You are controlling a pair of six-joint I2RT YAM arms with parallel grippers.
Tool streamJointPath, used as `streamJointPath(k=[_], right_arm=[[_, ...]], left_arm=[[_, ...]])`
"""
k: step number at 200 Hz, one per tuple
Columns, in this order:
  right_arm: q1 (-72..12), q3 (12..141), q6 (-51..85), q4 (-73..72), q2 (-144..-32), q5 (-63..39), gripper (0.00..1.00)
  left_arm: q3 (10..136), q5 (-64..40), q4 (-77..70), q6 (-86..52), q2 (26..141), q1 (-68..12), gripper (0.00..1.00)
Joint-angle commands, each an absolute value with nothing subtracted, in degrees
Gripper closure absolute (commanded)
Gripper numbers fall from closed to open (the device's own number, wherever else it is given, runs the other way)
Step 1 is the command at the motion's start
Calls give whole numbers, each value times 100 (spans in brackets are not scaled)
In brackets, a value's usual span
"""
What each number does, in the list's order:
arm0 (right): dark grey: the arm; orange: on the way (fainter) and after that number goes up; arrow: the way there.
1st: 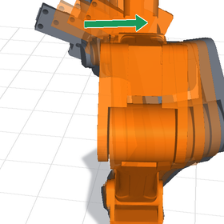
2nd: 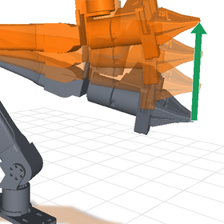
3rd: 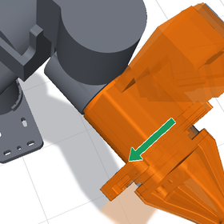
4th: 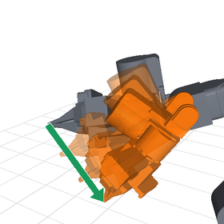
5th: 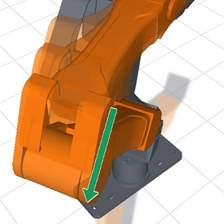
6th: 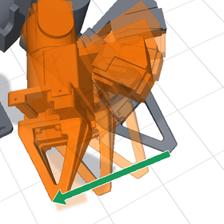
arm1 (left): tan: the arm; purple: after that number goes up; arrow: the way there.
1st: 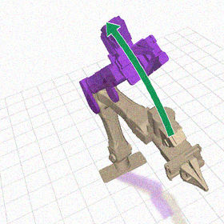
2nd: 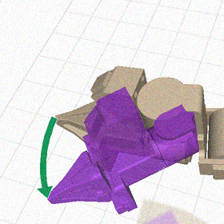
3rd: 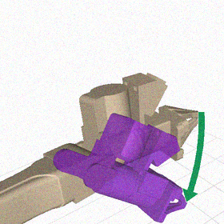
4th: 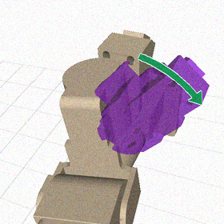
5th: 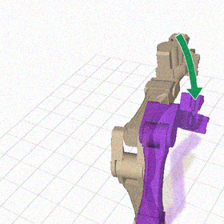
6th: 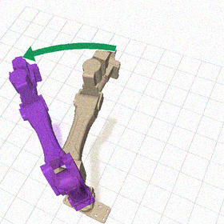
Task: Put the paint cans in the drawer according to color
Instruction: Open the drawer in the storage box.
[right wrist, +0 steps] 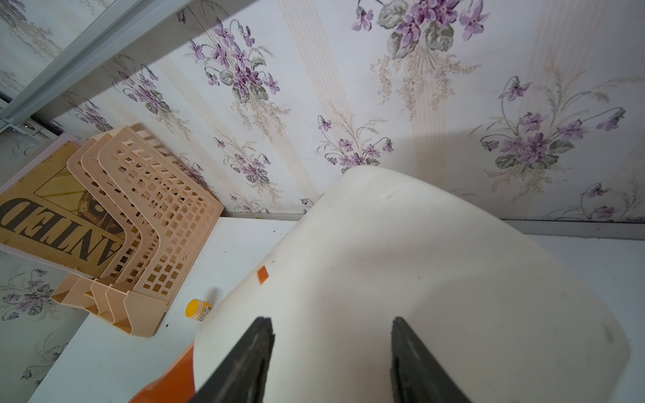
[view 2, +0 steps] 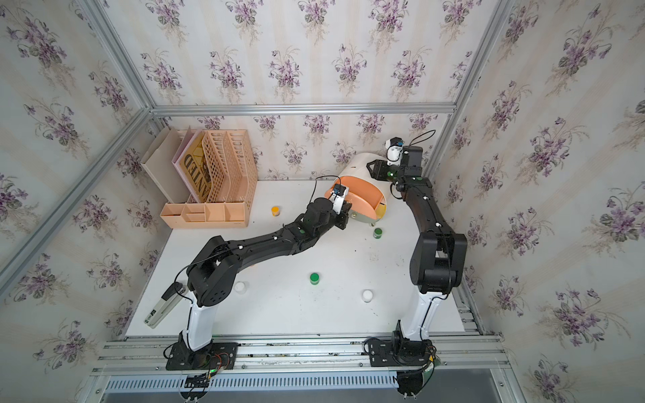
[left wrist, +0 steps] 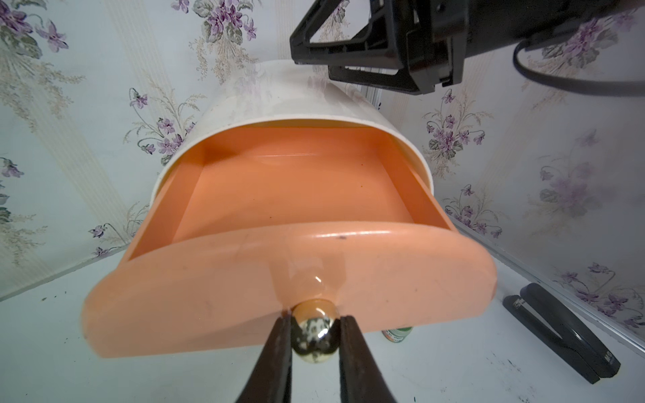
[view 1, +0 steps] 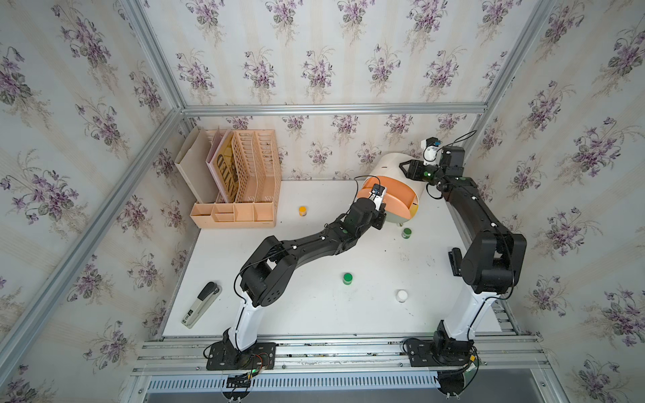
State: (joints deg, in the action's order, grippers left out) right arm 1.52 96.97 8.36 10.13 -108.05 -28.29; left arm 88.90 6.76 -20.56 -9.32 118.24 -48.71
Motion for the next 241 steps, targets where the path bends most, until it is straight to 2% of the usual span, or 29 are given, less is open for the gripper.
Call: streamJointPath(k=[1,84,109,123,145,193,216,241], right_arm=[[149,9694,790,923,-10746,-2875,43],[149,9686,756,942,-10773,-2857,43],[149,9686,739,958,-10759,-2848,43],[152,9681,737,958,-10760,-2848,43],[152,9686,739,951,-10770,-2856,43],[165,9683,733,964,-10772,-2859,43],[159,9685,728,970,-10768,-2852,43],[172,9677,729,958,-10768,-2865,43]], left_arm=[[8765,652,-2108,-949,11692,-4860,88],[8534,442,-2143,-914,11543,-4835,88],[8551,396,-2136,-931,11554,-4827,72],[8557,388,-2139,-944,11579,-4832,59],[8681,394,-2099,-964,11675,-4831,56],[9196,413,-1954,-1054,12017,-4808,58],[9273,491,-1935,-1099,12066,-4799,64],[9266,488,-1952,-1101,12083,-4781,74]])
